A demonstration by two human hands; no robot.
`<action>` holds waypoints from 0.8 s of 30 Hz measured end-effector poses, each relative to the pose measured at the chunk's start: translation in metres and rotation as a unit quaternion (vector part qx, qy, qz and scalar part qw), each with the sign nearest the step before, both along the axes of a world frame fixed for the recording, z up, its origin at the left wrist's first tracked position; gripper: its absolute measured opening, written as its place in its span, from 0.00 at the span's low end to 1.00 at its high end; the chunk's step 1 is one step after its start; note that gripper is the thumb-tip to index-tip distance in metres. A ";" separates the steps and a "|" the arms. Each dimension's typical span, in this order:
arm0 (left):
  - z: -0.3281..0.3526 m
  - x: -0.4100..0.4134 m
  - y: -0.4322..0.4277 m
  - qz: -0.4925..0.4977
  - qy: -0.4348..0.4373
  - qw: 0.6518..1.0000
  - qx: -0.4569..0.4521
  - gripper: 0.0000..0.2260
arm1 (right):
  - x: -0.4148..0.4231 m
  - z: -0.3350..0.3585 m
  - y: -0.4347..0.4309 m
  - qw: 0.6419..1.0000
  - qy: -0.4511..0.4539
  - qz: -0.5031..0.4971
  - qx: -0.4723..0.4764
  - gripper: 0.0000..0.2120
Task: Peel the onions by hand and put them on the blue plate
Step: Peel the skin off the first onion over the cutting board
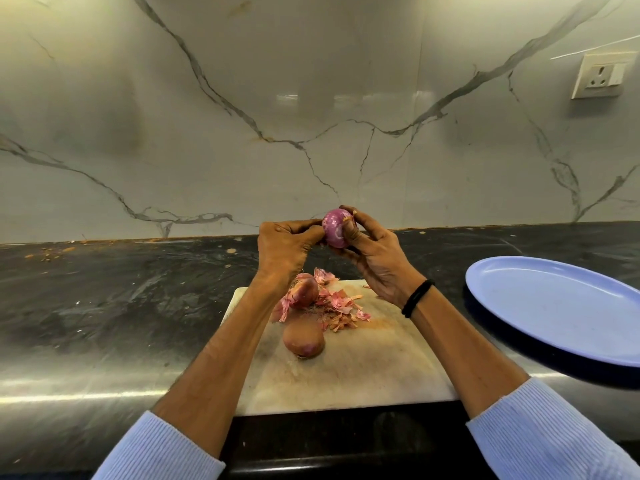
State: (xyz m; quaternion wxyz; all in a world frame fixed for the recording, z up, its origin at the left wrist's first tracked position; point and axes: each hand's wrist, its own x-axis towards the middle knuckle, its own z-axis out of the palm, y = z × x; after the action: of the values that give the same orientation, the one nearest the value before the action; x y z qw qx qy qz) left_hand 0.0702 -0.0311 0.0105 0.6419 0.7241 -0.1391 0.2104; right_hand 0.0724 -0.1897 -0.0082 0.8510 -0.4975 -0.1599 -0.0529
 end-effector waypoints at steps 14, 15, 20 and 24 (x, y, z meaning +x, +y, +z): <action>0.004 -0.001 0.003 -0.041 0.001 0.999 0.014 0.11 | -0.002 0.002 -0.001 0.999 0.025 -0.003 0.022 0.29; 0.004 -0.001 0.003 -0.037 -0.006 0.999 0.020 0.11 | -0.002 0.002 -0.001 0.999 0.026 -0.001 0.024 0.28; 0.004 0.000 0.003 -0.016 -0.045 0.997 0.063 0.10 | -0.003 0.002 0.000 0.999 0.028 0.008 0.039 0.26; 0.005 0.001 0.005 0.009 -0.061 0.995 0.079 0.09 | -0.002 0.002 -0.001 0.999 0.034 0.018 0.039 0.27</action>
State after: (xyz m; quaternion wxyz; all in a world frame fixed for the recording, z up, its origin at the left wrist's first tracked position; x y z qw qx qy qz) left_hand 0.0713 -0.0257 0.0150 0.5711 0.7595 -0.1878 0.2483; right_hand 0.0702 -0.1910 -0.0067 0.8754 -0.4626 -0.1376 -0.0271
